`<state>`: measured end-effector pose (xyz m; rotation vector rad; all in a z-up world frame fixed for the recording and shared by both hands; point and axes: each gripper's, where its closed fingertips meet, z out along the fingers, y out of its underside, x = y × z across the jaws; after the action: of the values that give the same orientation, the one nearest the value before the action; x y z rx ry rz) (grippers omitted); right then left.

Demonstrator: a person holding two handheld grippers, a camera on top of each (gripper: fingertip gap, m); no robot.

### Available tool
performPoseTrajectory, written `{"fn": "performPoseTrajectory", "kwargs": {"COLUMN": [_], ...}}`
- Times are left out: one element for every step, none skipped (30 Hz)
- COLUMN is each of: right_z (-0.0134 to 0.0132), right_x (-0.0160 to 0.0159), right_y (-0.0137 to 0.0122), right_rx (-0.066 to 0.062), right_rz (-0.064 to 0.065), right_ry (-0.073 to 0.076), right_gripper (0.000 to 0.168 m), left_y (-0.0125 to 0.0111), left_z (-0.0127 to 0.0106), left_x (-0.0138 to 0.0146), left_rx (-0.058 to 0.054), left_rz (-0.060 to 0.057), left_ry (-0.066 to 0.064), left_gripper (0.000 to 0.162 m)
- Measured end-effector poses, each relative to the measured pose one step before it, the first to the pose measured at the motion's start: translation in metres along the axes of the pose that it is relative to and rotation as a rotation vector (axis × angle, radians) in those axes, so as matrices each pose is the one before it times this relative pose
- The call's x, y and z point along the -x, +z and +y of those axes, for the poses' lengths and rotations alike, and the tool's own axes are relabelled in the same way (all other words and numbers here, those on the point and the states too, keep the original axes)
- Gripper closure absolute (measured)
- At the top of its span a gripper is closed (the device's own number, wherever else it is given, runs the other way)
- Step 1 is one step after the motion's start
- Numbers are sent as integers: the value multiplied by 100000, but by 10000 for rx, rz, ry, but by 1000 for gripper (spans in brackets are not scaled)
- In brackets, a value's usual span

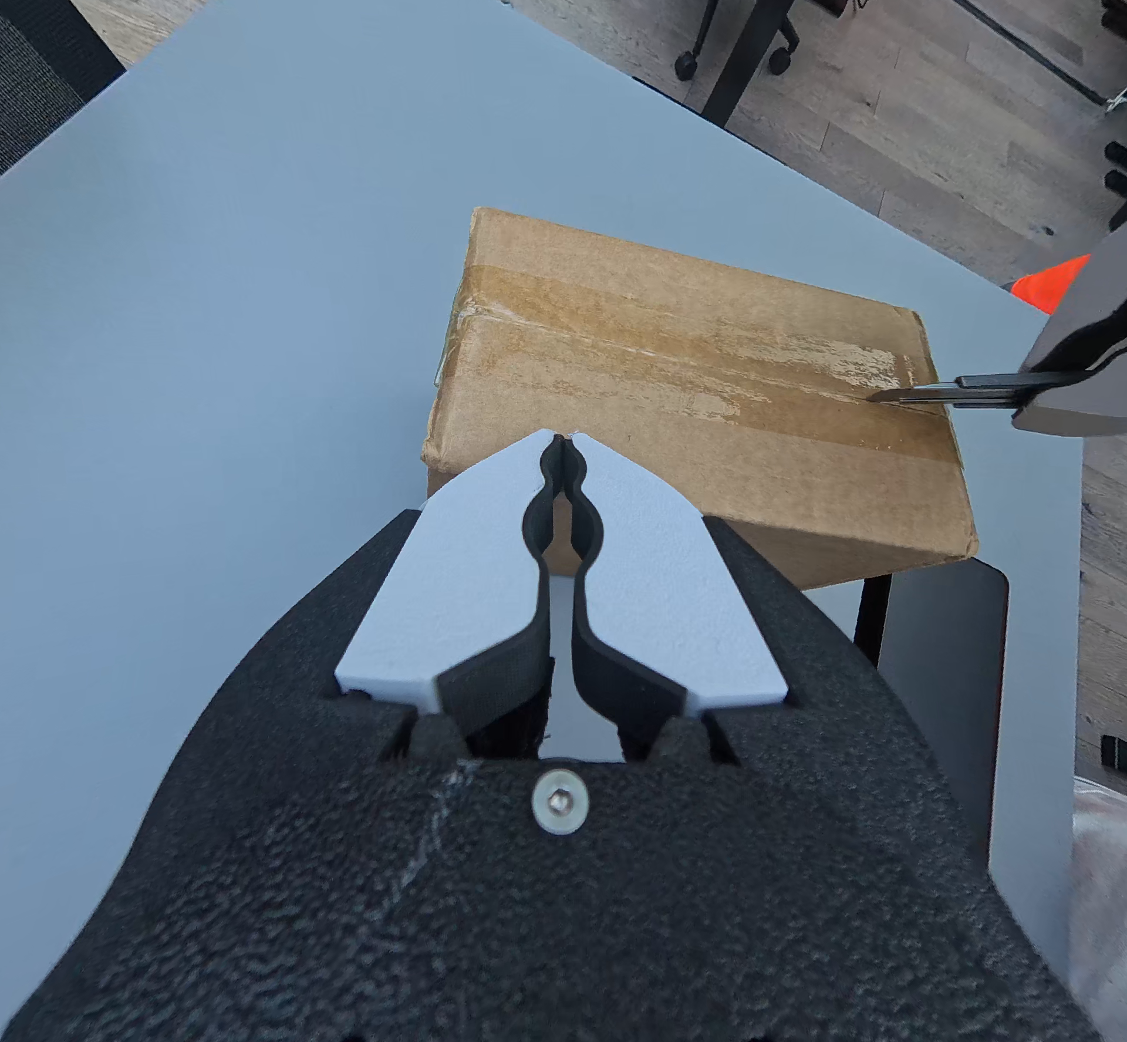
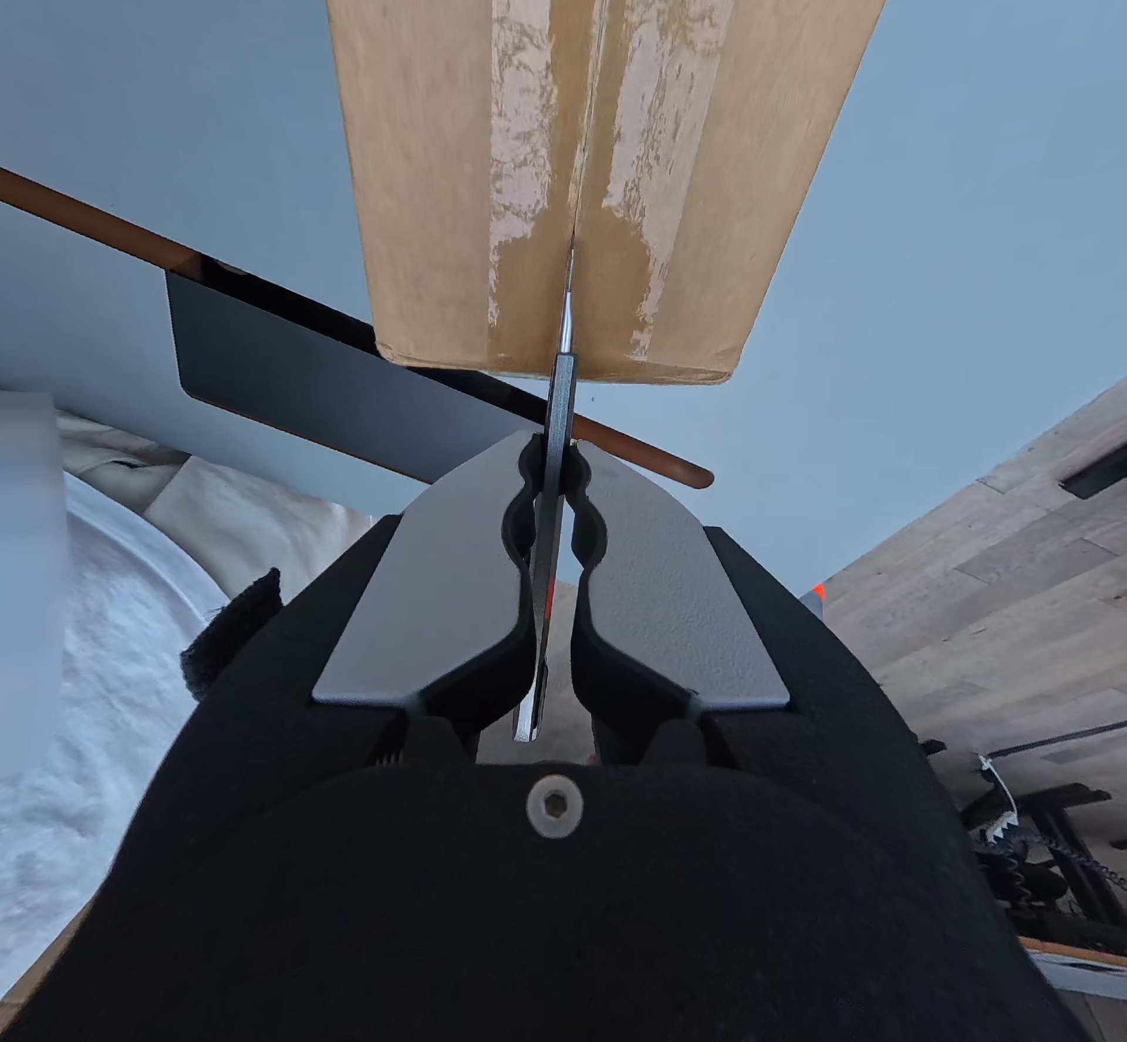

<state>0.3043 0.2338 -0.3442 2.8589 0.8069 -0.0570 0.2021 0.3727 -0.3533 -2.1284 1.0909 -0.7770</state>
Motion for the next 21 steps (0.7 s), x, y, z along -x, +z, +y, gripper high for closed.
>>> {"fn": "performPoseTrajectory", "kwargs": {"right_z": [359, 316, 204, 159, 41, -46, -94, -100, -69, -68, -101, -134, -198, -228, -150, 125, 373, 252, -39, -390, -589], "right_x": [86, 85, 28, -8, -20, -44, -115, -169, -181, -158, -95, -33, 4, 154, 211, 61, -118, -214, -58, 153, 247], "right_y": [65, 44, 2, -61, -137, -210, -206, -131, -100, -100, -137, -136, -173, -239, -231, -107, 54, 69, -31, -216, -313], "right_rx": [29, 14, -25, -16, -41, -53, -29, 18, 68, 59, -6, -69, -142, -164, -97, 125, 303, 214, -22, -299, -446], "right_rz": [-83, -84, -46, -9, 0, 13, 20, 25, 18, 3, -25, -52, -64, -150, -156, -9, 154, 205, 42, -165, -272], "right_ry": [36, 22, 0, -35, -62, -79, -63, -67, -112, -133, -106, -66, -36, 8, 11, -85, -204, -190, -66, 74, 176], "right_gripper": [163, 163, 163, 163, 163, 163, 163, 163, 163, 163, 163, 163, 163, 163, 163, 162, 163, 163, 163, 163, 163], "left_y": [1, 13, -3, -27, -75, -199, -492, -713, -697, -502, -213, 127, 346, 510, 662, 751, 662, 472, 341, 329, 313], "left_z": [-4, -7, -5, -19, -20, -74, -561, -1026, -1026, -962, -821, -562, -390, -361, -189, 27, -104, -286, -157, 204, 392], "left_x": [6, -14, -3, -23, -56, -382, -786, -1167, -1143, -1168, -1341, -1172, -754, -520, -442, -240, -347, -544, -436, -352, -364], "left_rx": [13, 9, 2, -10, -8, -78, -437, -697, -603, -485, -377, -182, -73, -86, 31, 202, 68, -81, -7, 179, 211], "left_rz": [3, 7, -14, -27, -58, 90, 203, 331, 240, 244, 412, 363, 118, 32, 82, 25, 95, 180, 68, 8, 43], "left_ry": [20, -18, -8, 9, 86, 226, 214, 228, 262, 320, 379, 383, 368, 233, 13, -107, -29, 19, 29, 126, 194], "left_gripper": [162, 162, 162, 162, 162, 162, 162, 162, 162, 162, 162, 162, 162, 162, 162, 162, 162, 162, 162, 162, 162]}}
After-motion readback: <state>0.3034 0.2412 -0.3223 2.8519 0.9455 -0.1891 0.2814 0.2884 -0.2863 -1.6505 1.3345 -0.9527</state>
